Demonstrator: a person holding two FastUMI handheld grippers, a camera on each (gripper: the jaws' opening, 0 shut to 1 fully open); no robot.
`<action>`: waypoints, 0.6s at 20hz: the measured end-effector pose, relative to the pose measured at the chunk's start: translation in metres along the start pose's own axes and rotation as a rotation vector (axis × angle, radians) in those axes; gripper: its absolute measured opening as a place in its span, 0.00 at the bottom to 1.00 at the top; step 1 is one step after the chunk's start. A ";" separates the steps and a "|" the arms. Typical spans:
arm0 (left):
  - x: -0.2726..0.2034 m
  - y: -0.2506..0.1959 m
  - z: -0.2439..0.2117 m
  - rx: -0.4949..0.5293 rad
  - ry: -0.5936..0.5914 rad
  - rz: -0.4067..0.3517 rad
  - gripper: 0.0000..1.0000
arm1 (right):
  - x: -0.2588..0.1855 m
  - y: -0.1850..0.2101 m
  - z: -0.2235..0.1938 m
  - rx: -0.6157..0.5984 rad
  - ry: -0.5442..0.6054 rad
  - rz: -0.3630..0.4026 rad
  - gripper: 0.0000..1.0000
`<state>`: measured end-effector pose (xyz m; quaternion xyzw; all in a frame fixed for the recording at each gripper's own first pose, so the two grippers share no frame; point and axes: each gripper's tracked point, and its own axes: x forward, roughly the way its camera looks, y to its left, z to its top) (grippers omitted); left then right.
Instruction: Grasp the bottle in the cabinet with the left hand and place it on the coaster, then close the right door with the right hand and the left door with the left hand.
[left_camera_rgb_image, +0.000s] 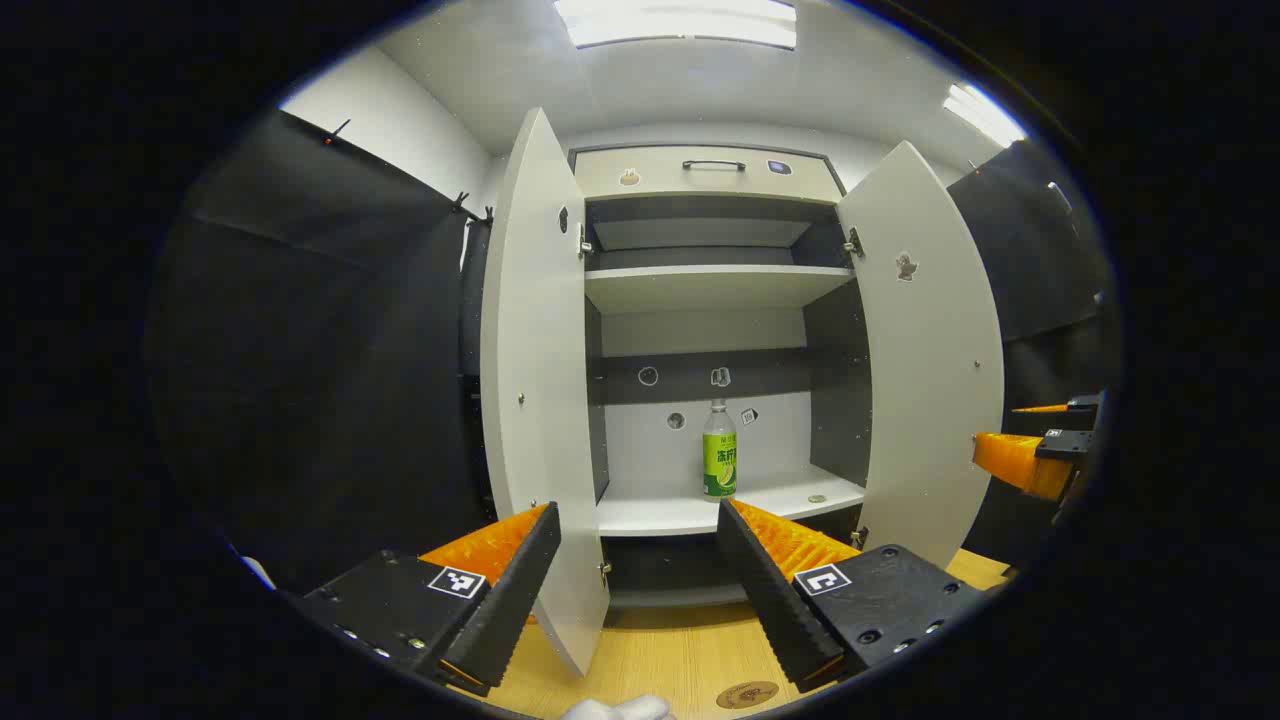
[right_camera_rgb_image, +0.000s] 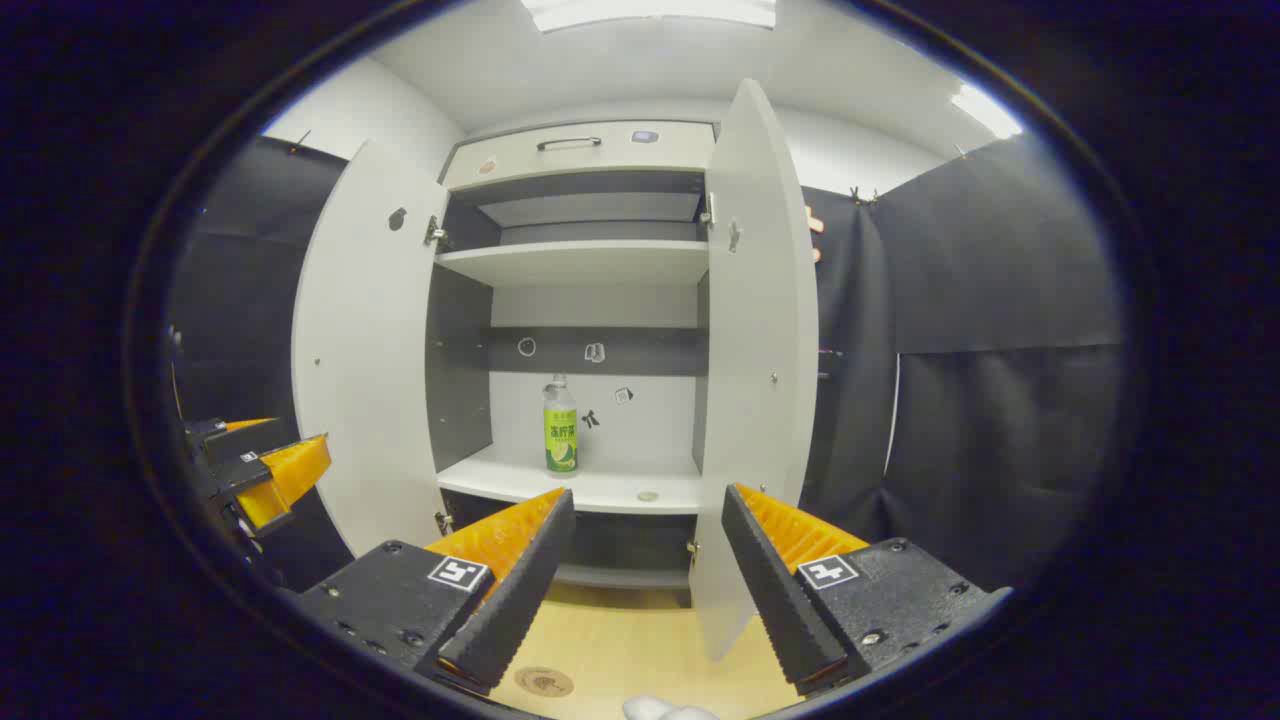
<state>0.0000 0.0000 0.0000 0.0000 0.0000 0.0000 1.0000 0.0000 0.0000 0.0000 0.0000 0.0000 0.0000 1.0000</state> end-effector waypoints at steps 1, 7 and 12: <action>0.000 0.001 -0.001 -0.002 0.003 0.001 0.96 | 0.002 0.000 -0.001 0.001 -0.001 -0.004 0.97; 0.011 0.008 -0.002 -0.032 0.012 0.017 0.96 | 0.011 -0.001 -0.008 0.010 0.026 -0.014 0.98; 0.019 0.012 -0.006 -0.024 0.022 0.022 0.96 | 0.021 0.003 -0.010 0.012 0.031 -0.011 0.98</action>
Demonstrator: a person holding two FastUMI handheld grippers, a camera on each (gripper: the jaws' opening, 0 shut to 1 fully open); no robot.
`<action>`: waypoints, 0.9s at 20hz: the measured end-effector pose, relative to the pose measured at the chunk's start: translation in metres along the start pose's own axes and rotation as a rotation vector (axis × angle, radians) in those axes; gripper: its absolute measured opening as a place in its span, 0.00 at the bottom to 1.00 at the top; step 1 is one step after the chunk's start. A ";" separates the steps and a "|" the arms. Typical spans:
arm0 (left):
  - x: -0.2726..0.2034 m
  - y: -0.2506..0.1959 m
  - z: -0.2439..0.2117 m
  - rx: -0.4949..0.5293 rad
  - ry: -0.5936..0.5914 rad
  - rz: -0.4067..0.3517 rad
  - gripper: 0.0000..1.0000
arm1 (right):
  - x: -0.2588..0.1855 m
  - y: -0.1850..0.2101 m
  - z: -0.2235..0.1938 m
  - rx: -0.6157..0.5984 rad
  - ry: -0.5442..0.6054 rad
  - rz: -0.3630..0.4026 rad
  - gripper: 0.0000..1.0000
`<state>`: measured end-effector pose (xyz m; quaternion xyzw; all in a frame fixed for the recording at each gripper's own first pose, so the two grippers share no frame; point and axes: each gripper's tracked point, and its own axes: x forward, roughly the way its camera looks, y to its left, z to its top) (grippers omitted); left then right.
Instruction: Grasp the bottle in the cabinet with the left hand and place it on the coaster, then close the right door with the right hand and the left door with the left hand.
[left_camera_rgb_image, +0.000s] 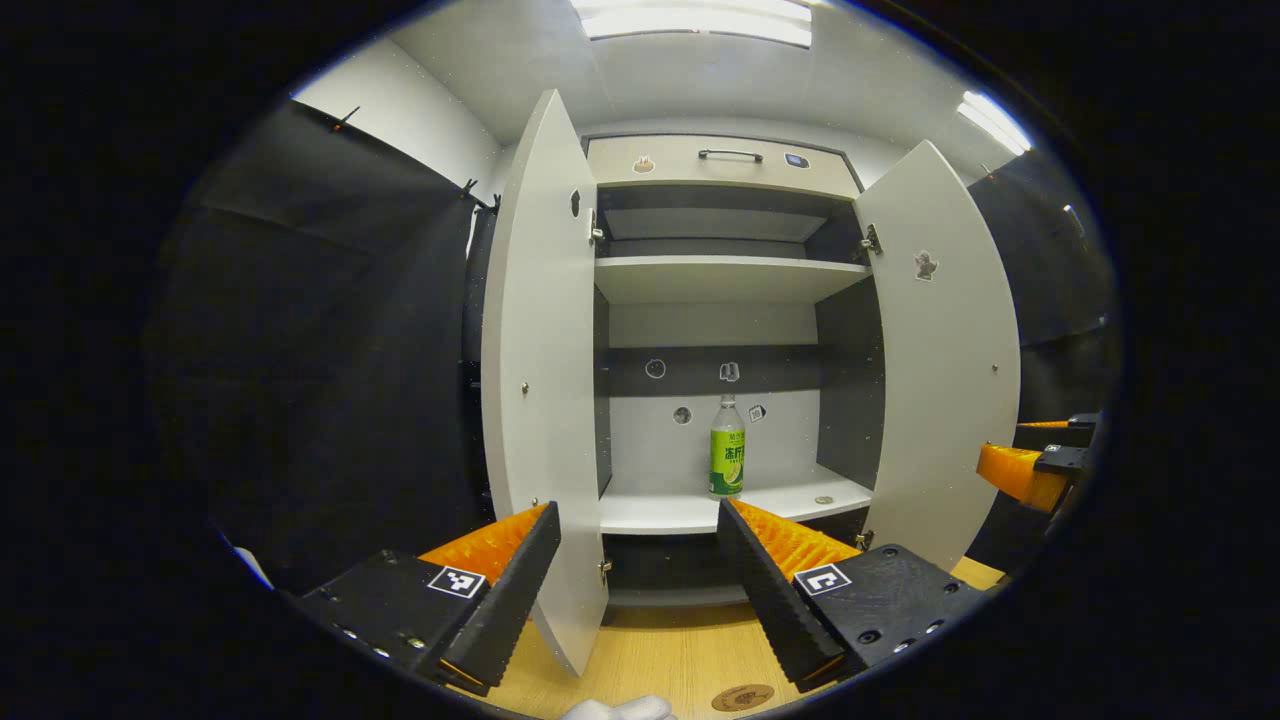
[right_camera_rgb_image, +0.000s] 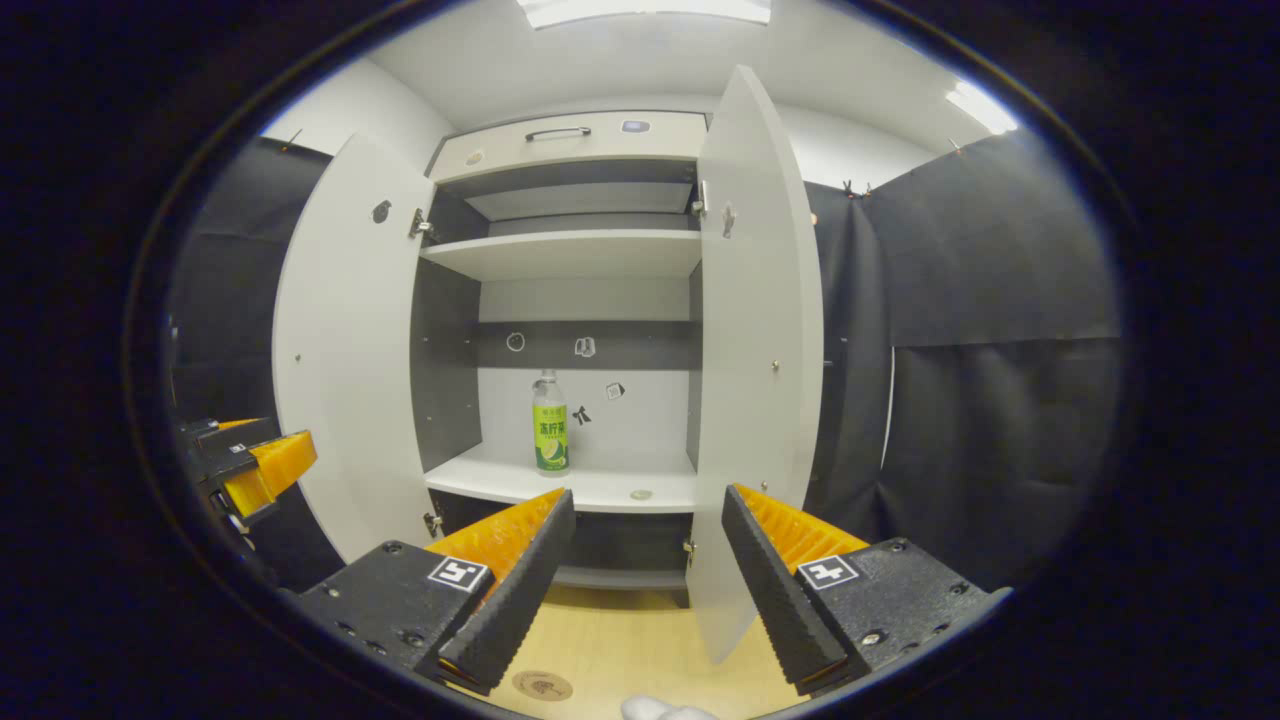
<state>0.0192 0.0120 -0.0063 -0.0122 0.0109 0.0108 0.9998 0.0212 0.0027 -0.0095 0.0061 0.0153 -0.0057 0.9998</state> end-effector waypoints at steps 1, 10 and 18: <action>0.002 0.000 -0.001 0.002 0.002 0.001 0.96 | 0.002 0.001 0.001 0.002 -0.002 0.001 0.98; 0.052 -0.016 -0.002 0.010 -0.013 -0.047 0.96 | 0.019 0.004 0.001 -0.013 0.014 0.006 0.98; 0.160 -0.068 0.005 -0.064 -0.064 -0.108 0.96 | 0.019 0.002 0.016 -0.044 0.009 -0.025 0.98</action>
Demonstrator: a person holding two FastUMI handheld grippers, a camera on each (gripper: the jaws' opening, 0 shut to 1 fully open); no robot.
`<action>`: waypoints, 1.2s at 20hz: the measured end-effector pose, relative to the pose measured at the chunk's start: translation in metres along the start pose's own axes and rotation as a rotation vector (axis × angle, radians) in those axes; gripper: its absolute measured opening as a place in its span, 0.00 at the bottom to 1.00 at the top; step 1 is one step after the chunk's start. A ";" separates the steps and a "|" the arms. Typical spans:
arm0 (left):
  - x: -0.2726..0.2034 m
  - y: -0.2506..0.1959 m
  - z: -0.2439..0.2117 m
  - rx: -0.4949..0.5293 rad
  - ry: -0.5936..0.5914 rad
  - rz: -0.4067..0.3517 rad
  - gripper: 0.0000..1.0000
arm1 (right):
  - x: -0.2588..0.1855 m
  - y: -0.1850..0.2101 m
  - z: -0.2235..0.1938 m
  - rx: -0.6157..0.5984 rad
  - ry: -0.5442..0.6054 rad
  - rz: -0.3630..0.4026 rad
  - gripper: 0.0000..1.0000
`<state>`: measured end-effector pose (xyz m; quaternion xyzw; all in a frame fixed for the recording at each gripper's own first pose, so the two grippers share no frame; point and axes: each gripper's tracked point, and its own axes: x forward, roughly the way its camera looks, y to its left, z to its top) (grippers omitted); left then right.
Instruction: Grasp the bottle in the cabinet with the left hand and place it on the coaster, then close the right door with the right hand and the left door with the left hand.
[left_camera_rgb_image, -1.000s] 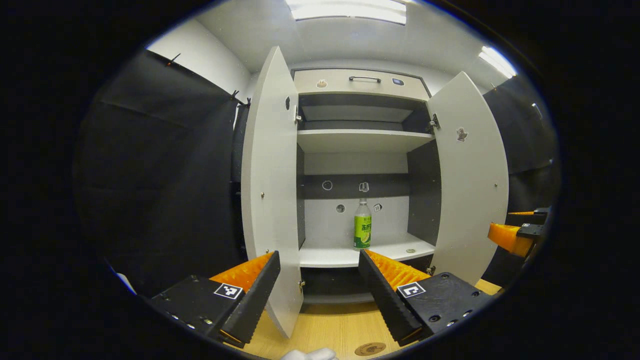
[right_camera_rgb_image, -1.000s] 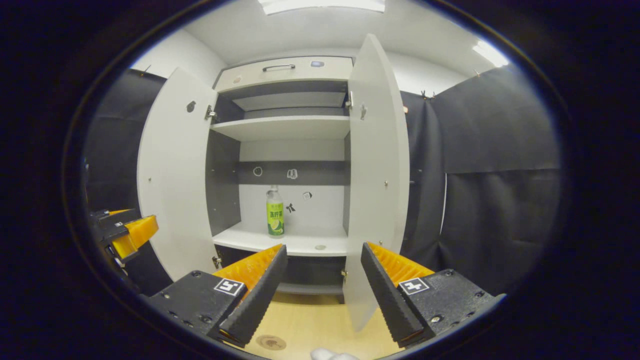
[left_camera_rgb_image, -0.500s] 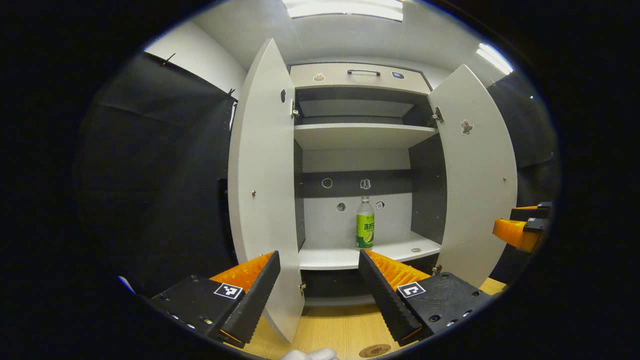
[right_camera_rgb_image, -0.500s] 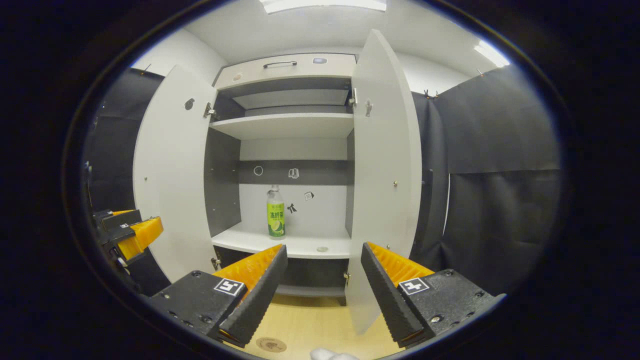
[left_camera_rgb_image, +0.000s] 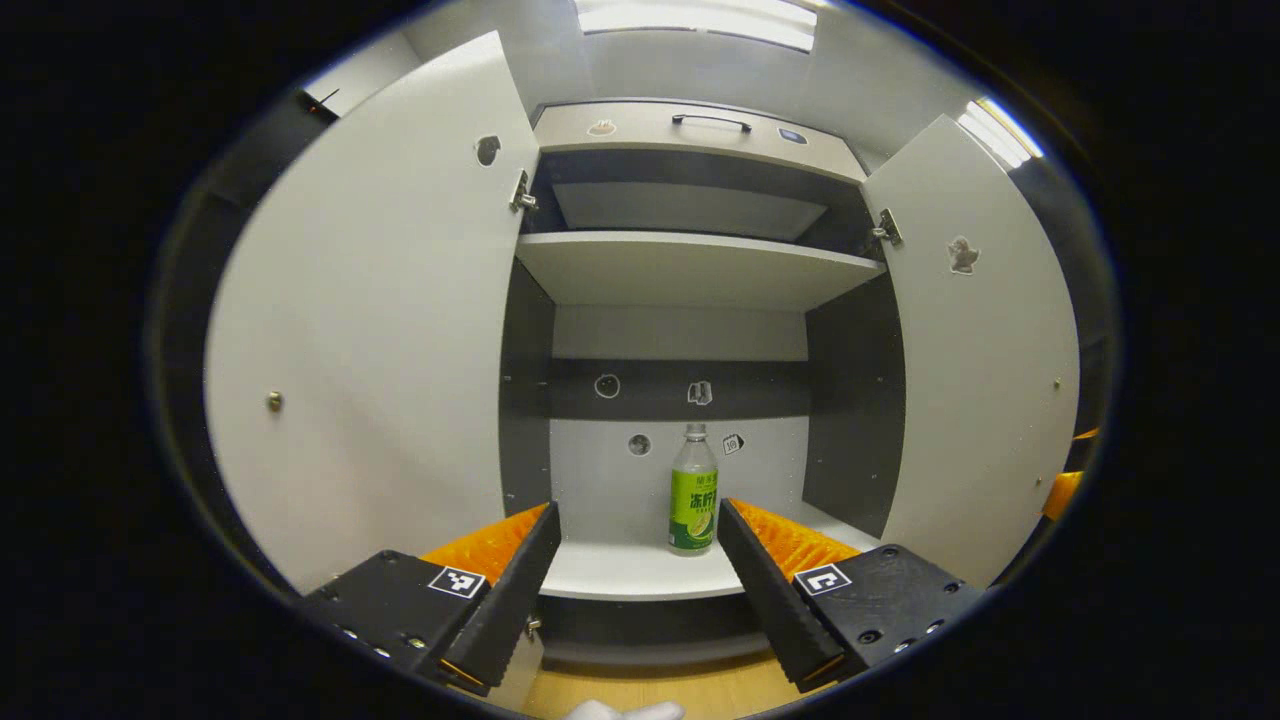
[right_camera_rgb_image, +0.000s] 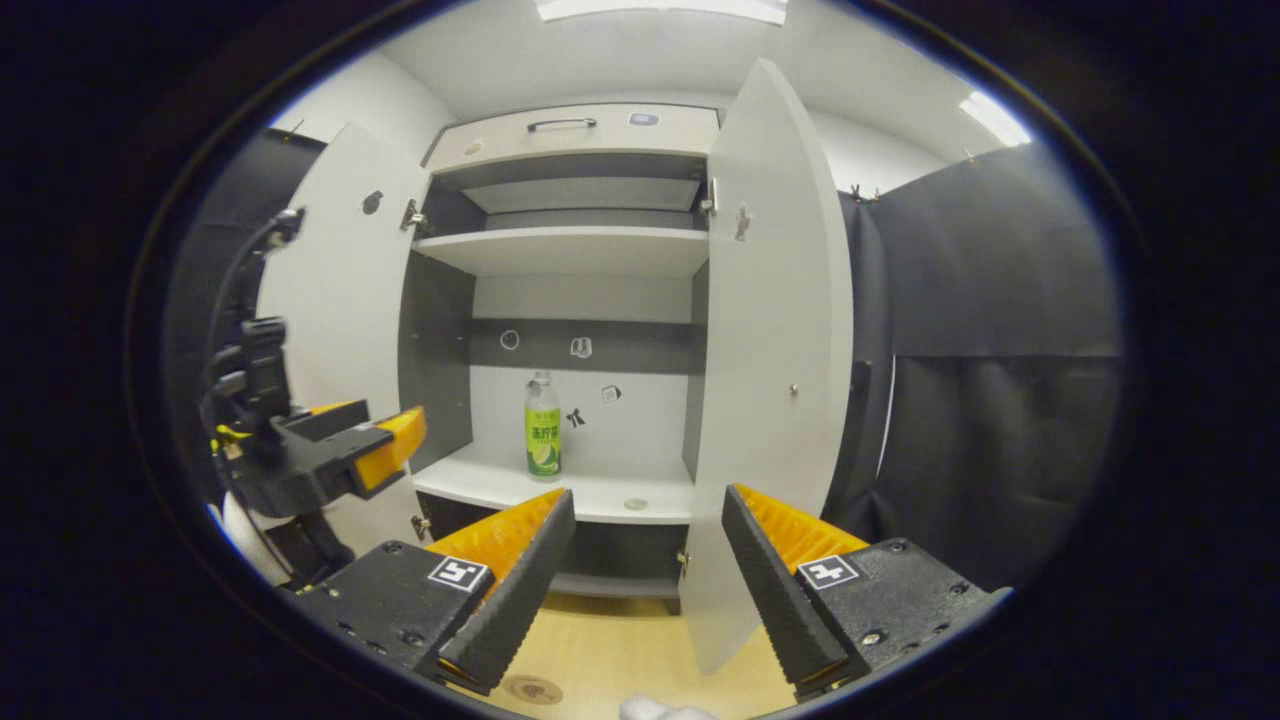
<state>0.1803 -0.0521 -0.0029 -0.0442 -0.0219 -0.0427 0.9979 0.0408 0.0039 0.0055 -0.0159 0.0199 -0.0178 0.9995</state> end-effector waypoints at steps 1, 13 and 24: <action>0.017 -0.005 -0.002 -0.010 -0.004 -0.006 0.96 | -0.001 -0.001 0.002 -0.004 0.000 -0.006 0.98; 0.175 -0.058 -0.033 0.065 -0.038 -0.016 0.96 | -0.002 -0.007 -0.007 -0.070 0.037 -0.058 0.96; 0.230 -0.055 -0.087 0.074 0.074 0.026 0.96 | 0.002 -0.028 -0.031 -0.067 0.095 -0.092 0.98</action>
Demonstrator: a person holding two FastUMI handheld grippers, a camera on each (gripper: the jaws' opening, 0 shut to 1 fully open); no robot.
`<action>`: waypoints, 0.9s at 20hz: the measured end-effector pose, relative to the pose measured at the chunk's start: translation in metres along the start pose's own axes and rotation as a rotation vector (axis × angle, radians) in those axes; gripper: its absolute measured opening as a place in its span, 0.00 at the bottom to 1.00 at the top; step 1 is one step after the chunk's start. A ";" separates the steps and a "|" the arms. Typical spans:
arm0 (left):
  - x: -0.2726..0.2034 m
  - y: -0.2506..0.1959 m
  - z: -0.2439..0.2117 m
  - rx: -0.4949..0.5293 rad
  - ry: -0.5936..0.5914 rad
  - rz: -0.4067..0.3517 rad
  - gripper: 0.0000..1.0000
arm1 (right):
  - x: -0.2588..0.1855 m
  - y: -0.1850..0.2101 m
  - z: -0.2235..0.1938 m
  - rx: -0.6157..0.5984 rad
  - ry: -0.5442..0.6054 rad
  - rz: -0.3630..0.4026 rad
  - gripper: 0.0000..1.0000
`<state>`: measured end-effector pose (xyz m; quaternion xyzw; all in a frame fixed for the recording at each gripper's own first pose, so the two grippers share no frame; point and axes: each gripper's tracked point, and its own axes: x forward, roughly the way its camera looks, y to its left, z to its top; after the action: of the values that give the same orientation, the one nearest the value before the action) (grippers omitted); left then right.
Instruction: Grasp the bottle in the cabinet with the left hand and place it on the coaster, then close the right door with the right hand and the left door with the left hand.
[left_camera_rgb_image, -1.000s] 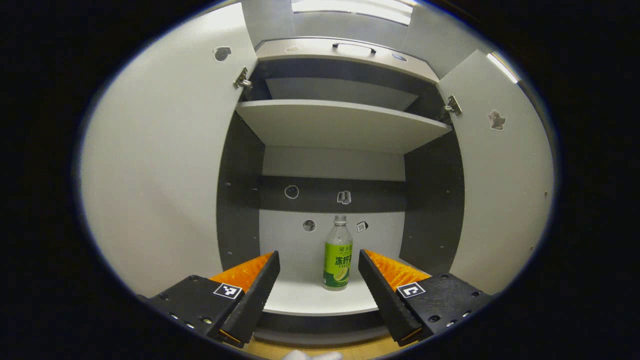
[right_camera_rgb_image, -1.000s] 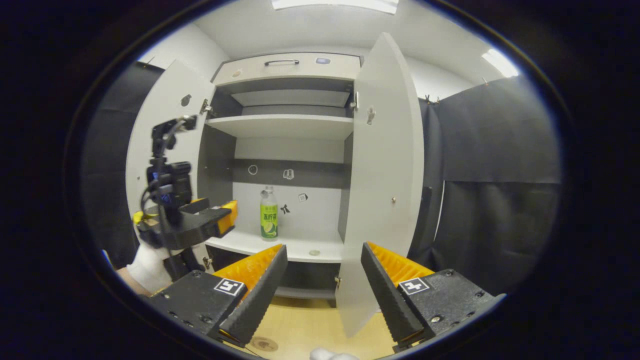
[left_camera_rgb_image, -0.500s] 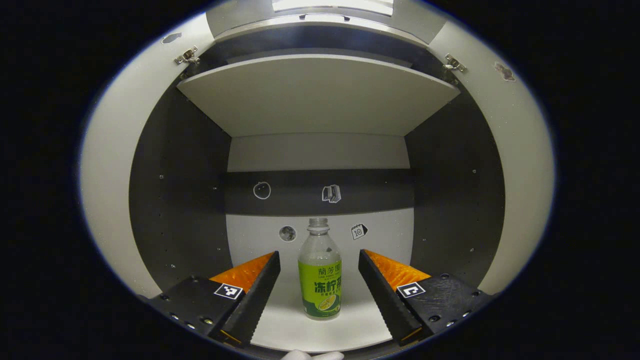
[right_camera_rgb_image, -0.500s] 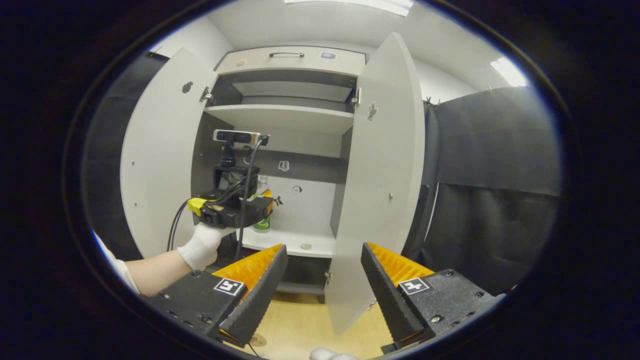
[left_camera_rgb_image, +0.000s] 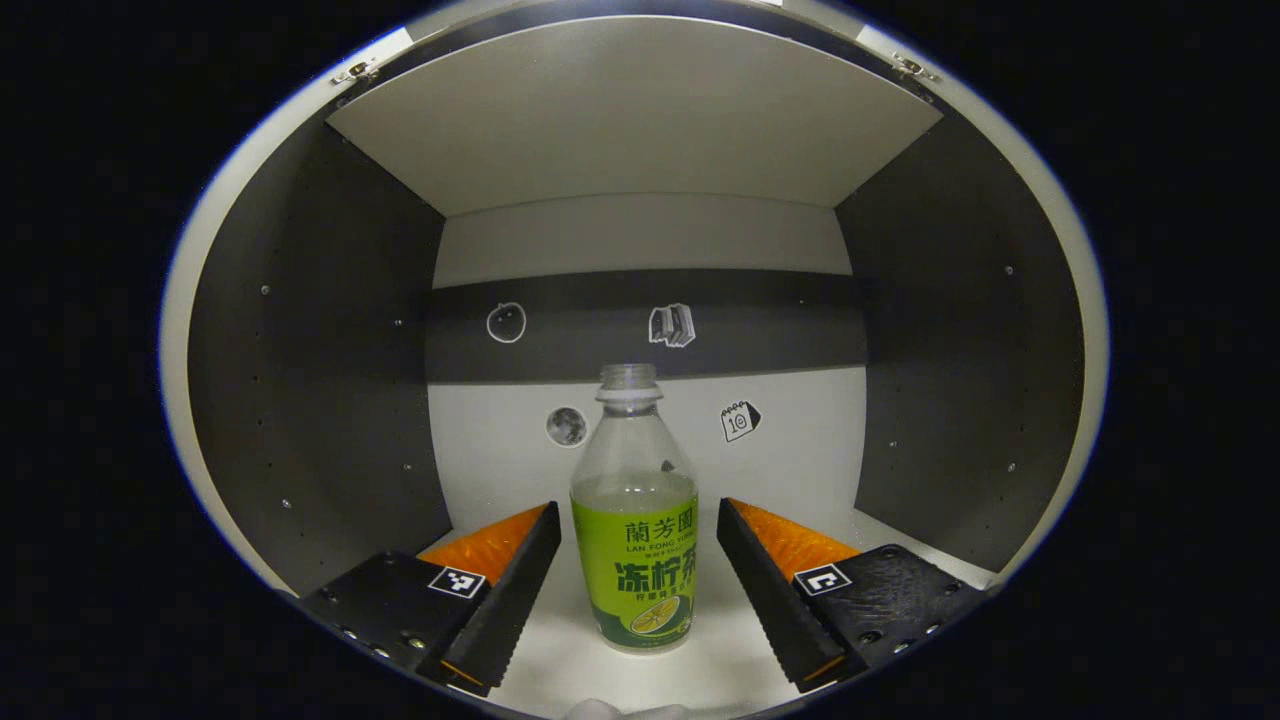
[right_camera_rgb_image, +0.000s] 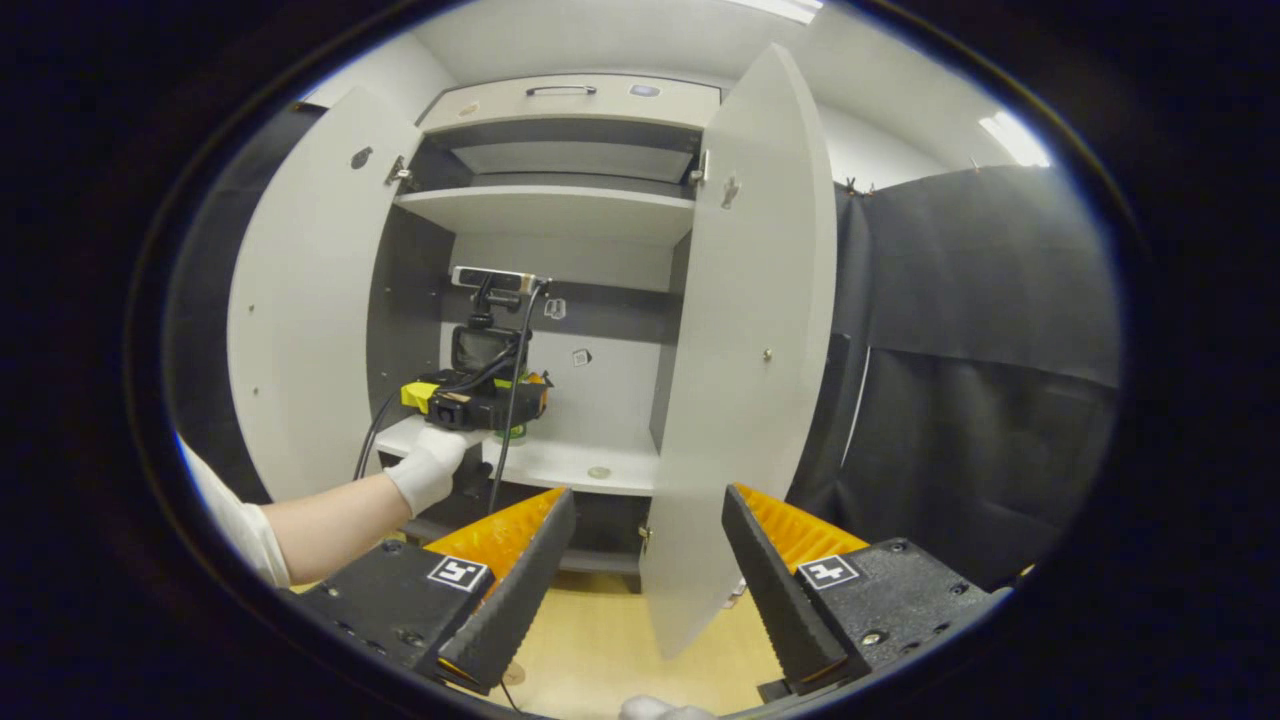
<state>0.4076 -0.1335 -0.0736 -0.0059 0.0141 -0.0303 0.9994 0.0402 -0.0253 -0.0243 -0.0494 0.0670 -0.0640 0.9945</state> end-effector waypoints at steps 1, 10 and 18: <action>0.003 0.002 -0.002 0.001 0.005 0.010 0.96 | 0.000 -0.001 -0.001 0.003 0.004 -0.002 0.98; -0.011 0.007 0.005 -0.043 0.013 0.003 0.75 | -0.014 -0.012 0.001 0.005 -0.010 -0.020 0.98; -0.131 0.003 0.043 -0.040 -0.077 -0.105 0.74 | -0.027 -0.007 -0.001 0.034 -0.018 0.007 0.96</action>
<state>0.2783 -0.1225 -0.0273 -0.0277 -0.0239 -0.0823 0.9959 0.0124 -0.0284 -0.0211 -0.0329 0.0570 -0.0613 0.9959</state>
